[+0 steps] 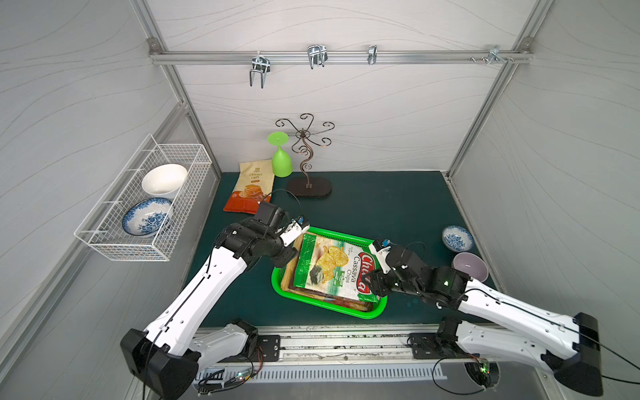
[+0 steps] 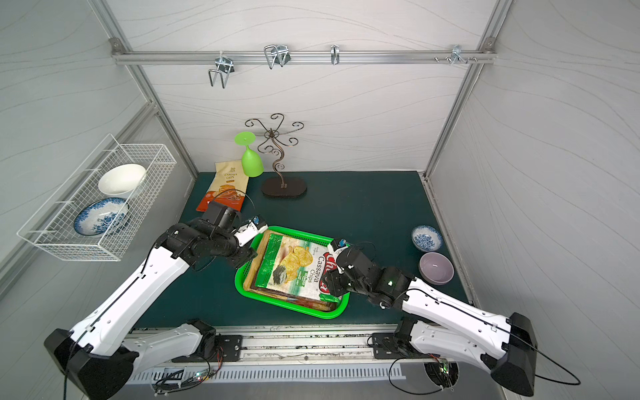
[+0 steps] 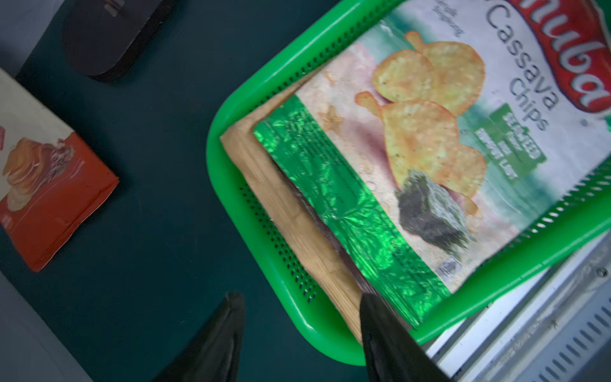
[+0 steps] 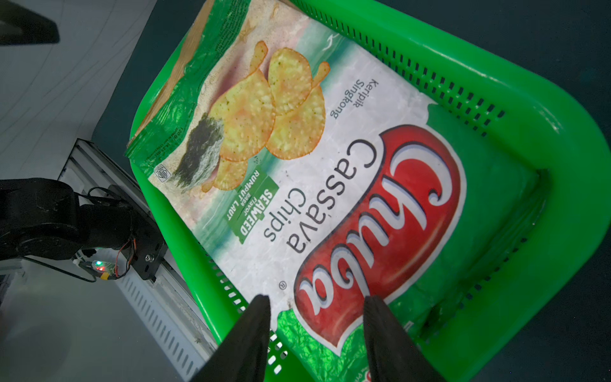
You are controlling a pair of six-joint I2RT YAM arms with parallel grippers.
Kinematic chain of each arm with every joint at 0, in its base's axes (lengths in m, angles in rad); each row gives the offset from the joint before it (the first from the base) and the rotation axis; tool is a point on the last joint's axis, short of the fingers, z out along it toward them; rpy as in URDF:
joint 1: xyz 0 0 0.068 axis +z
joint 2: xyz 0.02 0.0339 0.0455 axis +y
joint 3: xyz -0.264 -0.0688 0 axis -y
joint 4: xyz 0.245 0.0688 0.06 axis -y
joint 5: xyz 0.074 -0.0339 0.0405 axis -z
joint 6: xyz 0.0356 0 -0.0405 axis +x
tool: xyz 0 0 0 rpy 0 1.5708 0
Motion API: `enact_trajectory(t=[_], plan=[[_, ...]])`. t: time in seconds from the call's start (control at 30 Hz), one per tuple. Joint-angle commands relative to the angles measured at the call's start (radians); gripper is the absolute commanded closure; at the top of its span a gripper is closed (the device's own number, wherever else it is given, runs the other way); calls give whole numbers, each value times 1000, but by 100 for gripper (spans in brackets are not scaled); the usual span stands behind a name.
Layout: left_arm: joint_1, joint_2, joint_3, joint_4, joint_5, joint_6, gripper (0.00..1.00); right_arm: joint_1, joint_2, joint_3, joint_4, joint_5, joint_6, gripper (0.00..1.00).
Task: Put the potato chips into the basket
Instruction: Place the potato chip in the basket.
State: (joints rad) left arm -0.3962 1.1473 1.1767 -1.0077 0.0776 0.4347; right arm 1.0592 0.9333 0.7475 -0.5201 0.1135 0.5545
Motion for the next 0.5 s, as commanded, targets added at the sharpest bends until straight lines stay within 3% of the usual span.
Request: enact_trajectory(t=[0.0,0.47], plan=[[89,43,22,130,-29,-120,41,7,-5,15,24,29,-15,50],[406,201,-180,573,21,-548,41,13,-7,-43,60,26,25,50]])
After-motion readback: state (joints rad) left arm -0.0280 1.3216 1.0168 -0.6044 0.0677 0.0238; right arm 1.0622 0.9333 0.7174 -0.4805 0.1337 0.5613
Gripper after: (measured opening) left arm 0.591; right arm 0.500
